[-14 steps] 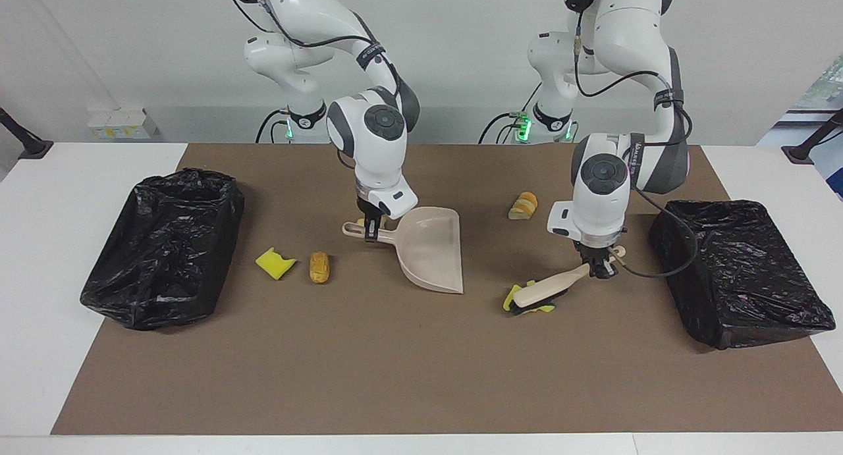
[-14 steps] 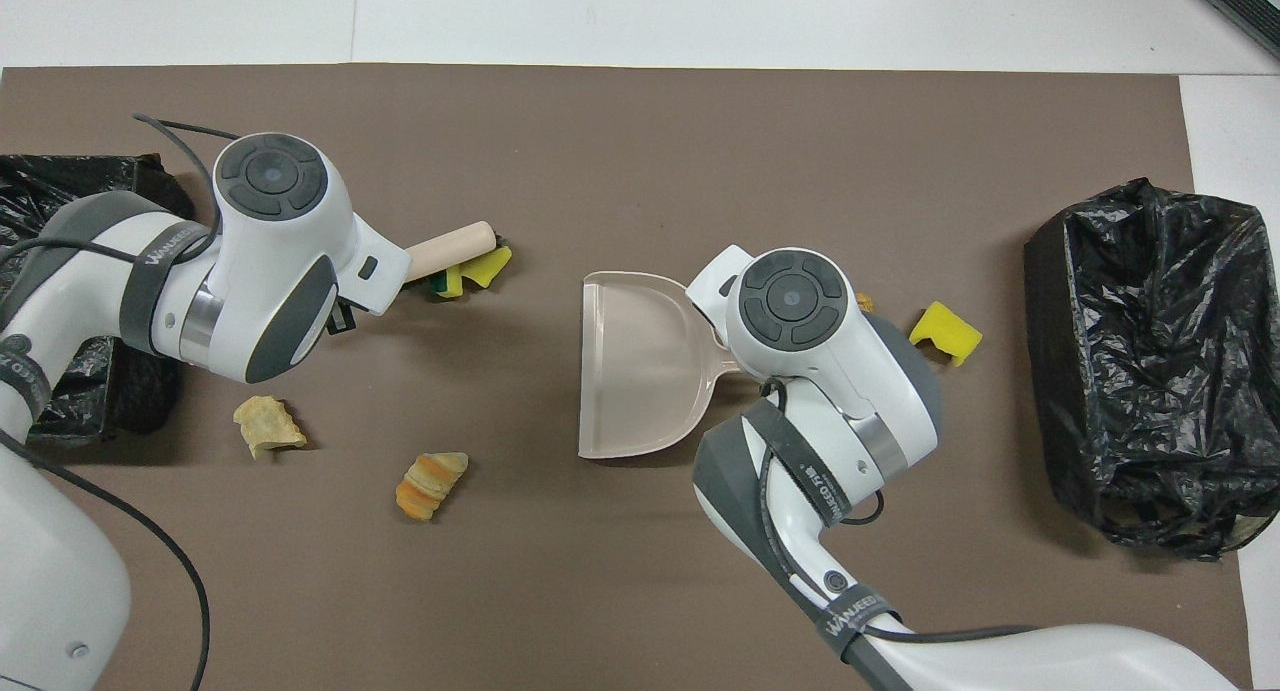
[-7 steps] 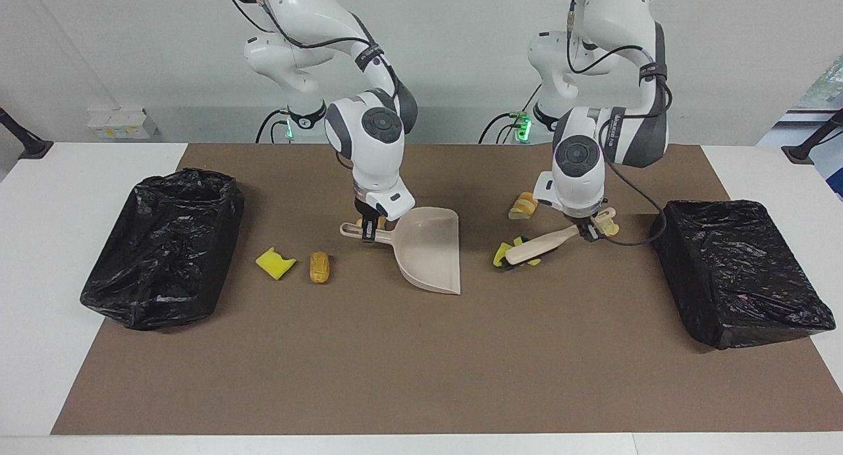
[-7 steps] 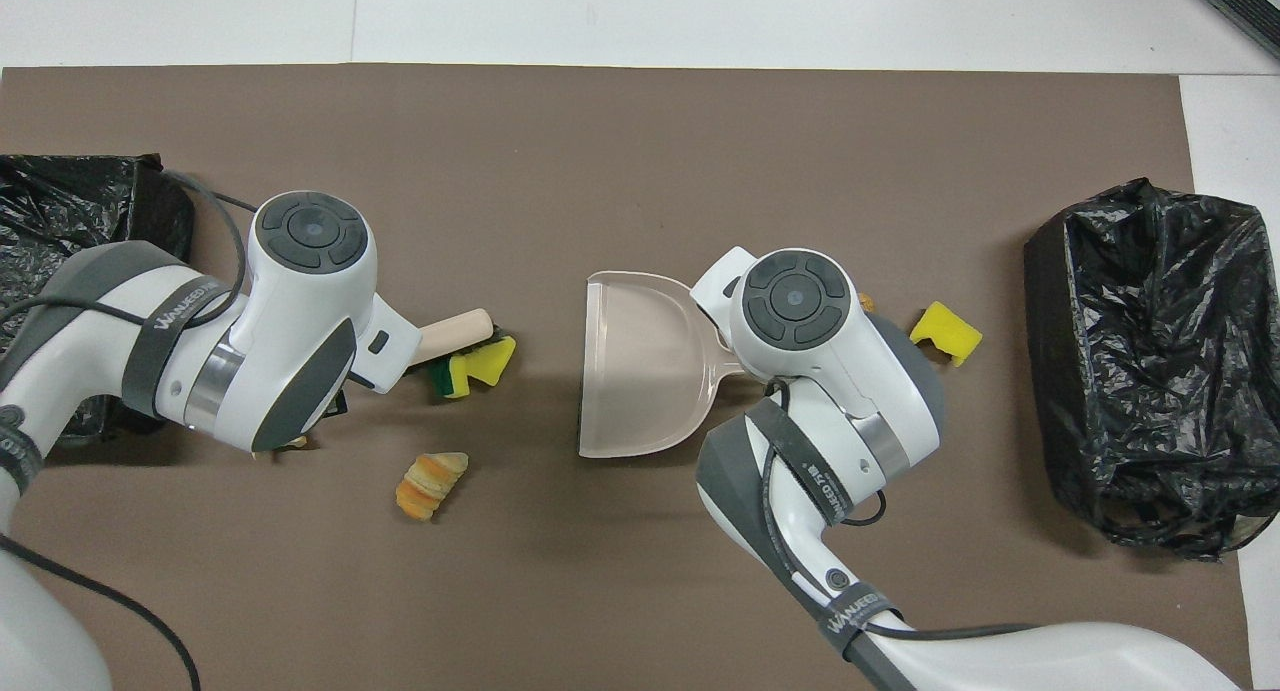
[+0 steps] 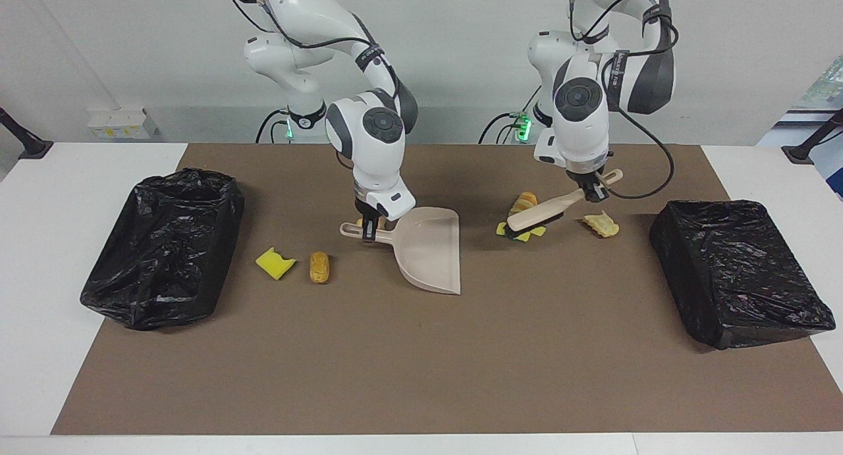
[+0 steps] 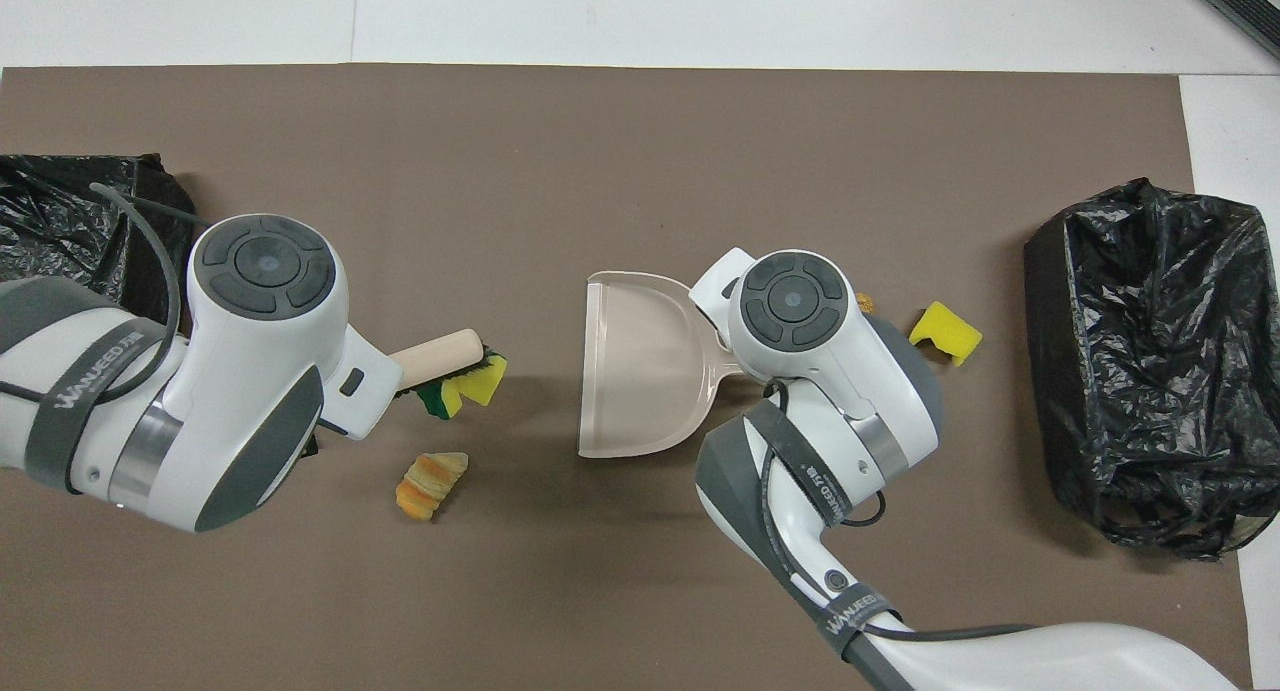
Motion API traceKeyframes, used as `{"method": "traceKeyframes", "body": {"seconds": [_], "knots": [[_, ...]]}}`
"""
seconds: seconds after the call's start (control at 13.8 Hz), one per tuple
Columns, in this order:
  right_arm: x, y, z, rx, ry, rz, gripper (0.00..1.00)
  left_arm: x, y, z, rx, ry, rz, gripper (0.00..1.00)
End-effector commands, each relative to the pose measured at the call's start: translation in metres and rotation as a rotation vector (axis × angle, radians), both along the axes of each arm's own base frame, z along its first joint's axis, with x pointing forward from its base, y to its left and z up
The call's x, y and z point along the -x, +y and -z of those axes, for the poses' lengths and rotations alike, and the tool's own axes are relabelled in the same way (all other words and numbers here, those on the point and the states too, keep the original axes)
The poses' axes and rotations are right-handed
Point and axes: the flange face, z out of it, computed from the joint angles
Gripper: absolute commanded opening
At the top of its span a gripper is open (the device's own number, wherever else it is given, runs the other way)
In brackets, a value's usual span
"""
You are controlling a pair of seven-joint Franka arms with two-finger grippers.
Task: Sweep and dump trash in bin
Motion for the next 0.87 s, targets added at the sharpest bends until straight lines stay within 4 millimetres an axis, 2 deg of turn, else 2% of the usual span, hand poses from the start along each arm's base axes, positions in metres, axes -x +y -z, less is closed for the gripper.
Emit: {"method": "traceKeyframes", "body": {"seconds": [0.0,0.29,0.36,0.58,0.73,0.8], "knots": [[0.004,0.002,0.004,0.022,-0.007,-0.001,0.00,0.016,0.006,-0.021,0.013,-0.027,-0.017,0.00],[0.004,0.002,0.004,0.021,-0.007,0.000,0.00,0.014,0.008,-0.029,0.032,-0.073,-0.023,0.00],[0.004,0.002,0.004,0.021,-0.007,0.000,0.00,0.006,0.004,-0.029,0.068,-0.143,-0.022,0.00],[0.003,0.003,0.003,0.015,-0.017,-0.005,0.00,-0.003,-0.002,0.004,0.142,-0.265,0.013,0.00],[0.002,0.004,0.003,0.012,-0.024,-0.007,0.00,-0.014,0.006,0.009,0.171,-0.321,0.014,0.00],[0.003,0.004,0.004,0.014,-0.020,-0.008,0.00,-0.008,0.007,0.018,0.163,-0.305,0.018,0.00]]}}
